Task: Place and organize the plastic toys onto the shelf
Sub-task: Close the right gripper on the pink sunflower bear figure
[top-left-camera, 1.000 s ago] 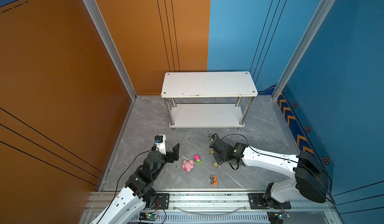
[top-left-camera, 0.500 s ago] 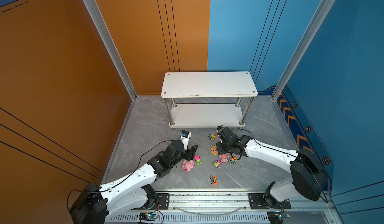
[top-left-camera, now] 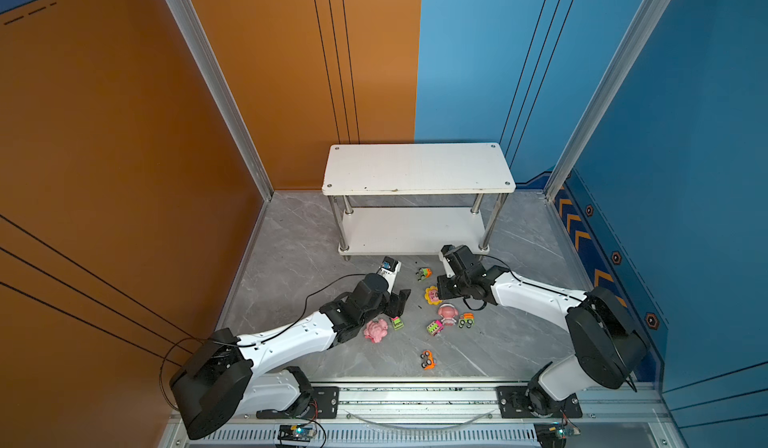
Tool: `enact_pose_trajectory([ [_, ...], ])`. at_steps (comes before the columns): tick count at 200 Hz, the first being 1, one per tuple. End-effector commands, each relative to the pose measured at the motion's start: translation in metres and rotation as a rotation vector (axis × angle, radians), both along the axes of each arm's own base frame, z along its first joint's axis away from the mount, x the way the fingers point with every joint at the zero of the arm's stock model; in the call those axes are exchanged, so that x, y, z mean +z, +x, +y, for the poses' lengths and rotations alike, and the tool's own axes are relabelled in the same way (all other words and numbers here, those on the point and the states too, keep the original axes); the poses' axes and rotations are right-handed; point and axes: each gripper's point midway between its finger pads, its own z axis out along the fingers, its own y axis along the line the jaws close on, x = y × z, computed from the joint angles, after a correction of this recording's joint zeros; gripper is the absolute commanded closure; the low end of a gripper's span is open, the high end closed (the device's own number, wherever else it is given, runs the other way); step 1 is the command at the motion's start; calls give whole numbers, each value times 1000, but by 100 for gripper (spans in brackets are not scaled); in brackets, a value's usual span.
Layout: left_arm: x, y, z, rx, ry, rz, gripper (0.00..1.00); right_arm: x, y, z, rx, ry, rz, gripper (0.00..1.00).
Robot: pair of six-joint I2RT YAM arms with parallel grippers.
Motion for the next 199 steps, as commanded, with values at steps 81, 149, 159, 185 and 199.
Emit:
enact_pose_trajectory([
  [81, -9, 3, -47, -95, -25, 61, 27, -46, -20, -40, -101, 5, 87, 100],
  [149, -21, 4, -66, -116, -7, 84, 22, -41, -30, -50, -143, 24, 57, 100],
  [159, -23, 4, -68, -117, -4, 88, 22, -36, -29, -51, -142, 22, 51, 100],
  [185, -26, 8, -78, -128, -12, 97, 22, -20, -26, -52, -143, 14, 28, 100],
  [199, -27, 10, -88, -148, -28, 111, 21, -10, -24, -53, -148, 12, 12, 100],
])
